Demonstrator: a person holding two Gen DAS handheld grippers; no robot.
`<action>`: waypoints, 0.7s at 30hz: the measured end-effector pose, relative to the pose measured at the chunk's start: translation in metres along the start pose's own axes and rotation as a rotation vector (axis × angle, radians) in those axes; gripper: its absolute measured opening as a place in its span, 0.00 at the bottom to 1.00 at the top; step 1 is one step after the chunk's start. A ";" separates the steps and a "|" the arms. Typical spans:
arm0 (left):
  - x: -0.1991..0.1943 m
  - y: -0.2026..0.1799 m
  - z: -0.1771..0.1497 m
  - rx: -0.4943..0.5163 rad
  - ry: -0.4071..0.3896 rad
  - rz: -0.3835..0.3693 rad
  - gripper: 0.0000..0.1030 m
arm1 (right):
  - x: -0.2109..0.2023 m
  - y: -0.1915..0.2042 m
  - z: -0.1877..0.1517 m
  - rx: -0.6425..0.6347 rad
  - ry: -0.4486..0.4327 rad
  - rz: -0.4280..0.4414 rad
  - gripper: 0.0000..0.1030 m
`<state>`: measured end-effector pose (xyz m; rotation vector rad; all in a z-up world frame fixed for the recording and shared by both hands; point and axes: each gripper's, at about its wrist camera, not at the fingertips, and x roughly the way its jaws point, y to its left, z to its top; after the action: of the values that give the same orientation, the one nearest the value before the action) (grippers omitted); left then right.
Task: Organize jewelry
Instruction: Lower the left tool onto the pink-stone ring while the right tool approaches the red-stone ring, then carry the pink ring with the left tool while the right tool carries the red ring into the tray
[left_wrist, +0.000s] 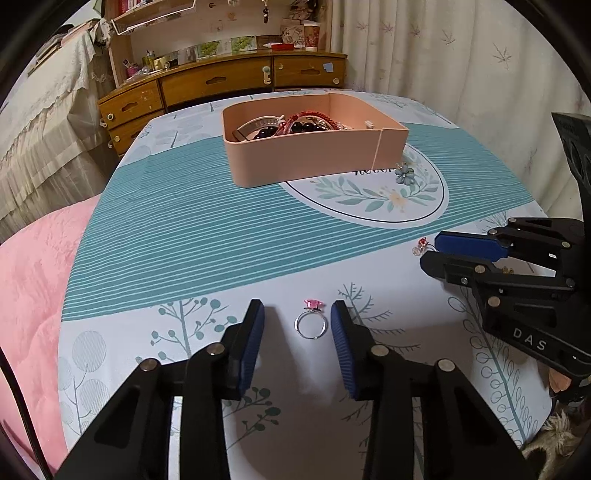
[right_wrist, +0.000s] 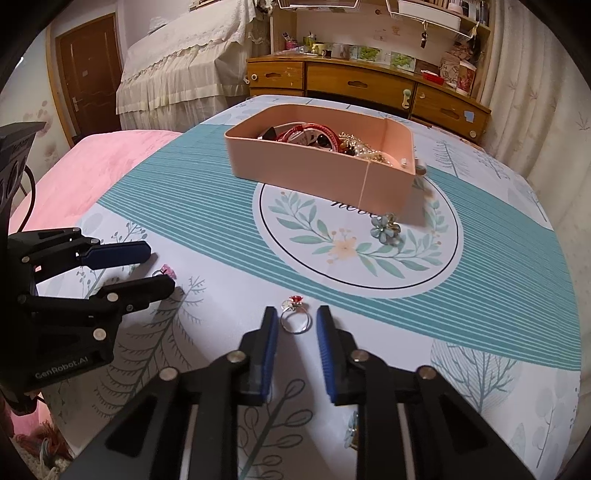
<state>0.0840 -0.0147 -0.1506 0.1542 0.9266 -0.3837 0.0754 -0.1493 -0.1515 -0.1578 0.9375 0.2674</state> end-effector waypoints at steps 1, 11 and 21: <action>0.000 -0.001 0.000 0.005 -0.002 -0.004 0.28 | 0.000 0.000 0.000 0.001 -0.001 0.000 0.16; -0.001 -0.006 -0.002 0.000 -0.013 -0.013 0.14 | -0.001 -0.005 -0.001 0.023 -0.013 0.022 0.15; -0.011 -0.007 -0.004 -0.019 -0.011 -0.031 0.14 | -0.008 -0.011 -0.008 0.071 -0.016 0.091 0.15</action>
<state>0.0724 -0.0176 -0.1435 0.1200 0.9227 -0.4041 0.0682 -0.1627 -0.1498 -0.0481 0.9382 0.3182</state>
